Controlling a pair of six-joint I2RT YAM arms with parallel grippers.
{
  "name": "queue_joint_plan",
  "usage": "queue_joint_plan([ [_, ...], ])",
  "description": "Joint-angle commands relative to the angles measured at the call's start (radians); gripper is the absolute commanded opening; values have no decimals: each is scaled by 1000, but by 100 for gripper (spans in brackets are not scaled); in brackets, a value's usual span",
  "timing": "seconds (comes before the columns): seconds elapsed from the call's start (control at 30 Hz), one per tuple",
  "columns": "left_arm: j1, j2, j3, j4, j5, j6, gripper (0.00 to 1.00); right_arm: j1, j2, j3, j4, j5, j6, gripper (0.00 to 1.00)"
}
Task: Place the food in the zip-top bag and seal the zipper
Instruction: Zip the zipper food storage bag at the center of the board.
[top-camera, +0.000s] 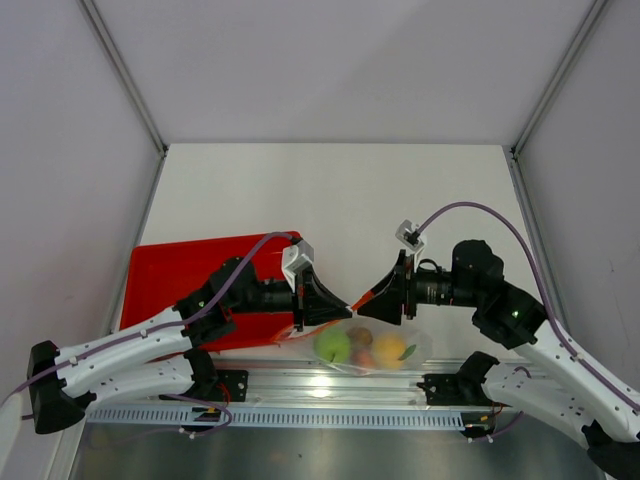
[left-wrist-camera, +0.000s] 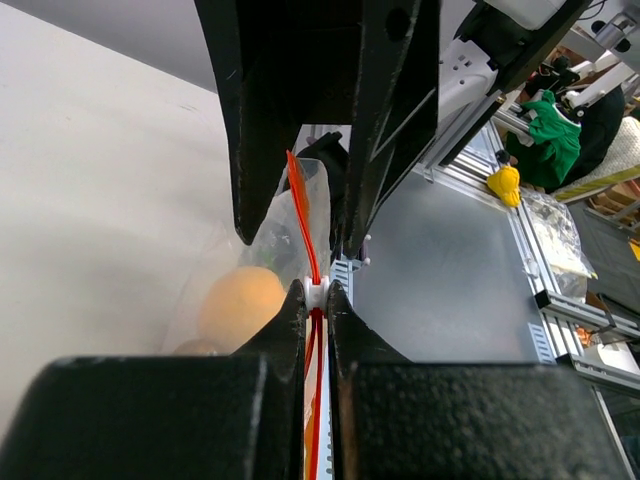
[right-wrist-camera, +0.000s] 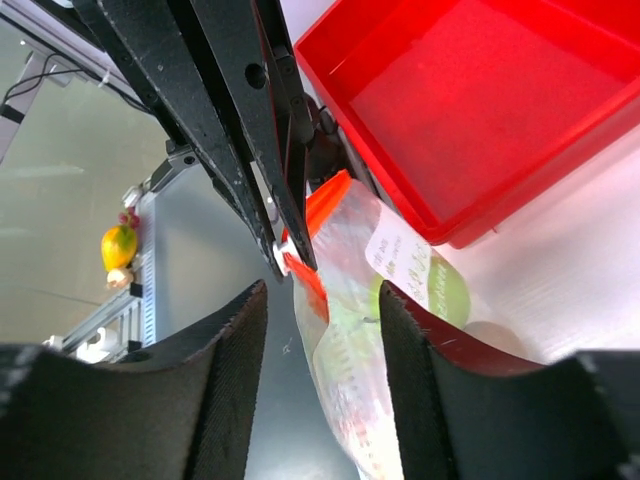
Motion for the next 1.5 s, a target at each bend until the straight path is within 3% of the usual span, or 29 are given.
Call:
queue_joint_plan([
  [0.0, 3, 4, 1, 68, 6, -19, 1, -2, 23, 44, 74, -49, 19, 49],
  [0.23, 3, 2, 4, 62, 8, -16, 0, -2, 38, 48, 88, -59, 11, 17],
  [0.3, 3, 5, 3, 59, 9, -18, 0, -2, 41, 48, 88, -59, 9, 15],
  [0.37, 3, 5, 1, 57, 14, -18, 1, 0, 44, 48, 89, -59, 8, 1],
  [0.73, 3, 0, 19, -41, -54, -19, 1, 0, -23, 44, 48, 89, -8, 0],
  [1.0, 3, -16, 53, -150, -184, -59, 1, 9, -62, 39, -24, 325, -35, 0],
  [1.47, 3, -3, 82, -231, -175, -41, 1, 11, -68, 32, -109, 493, -67, 0],
])
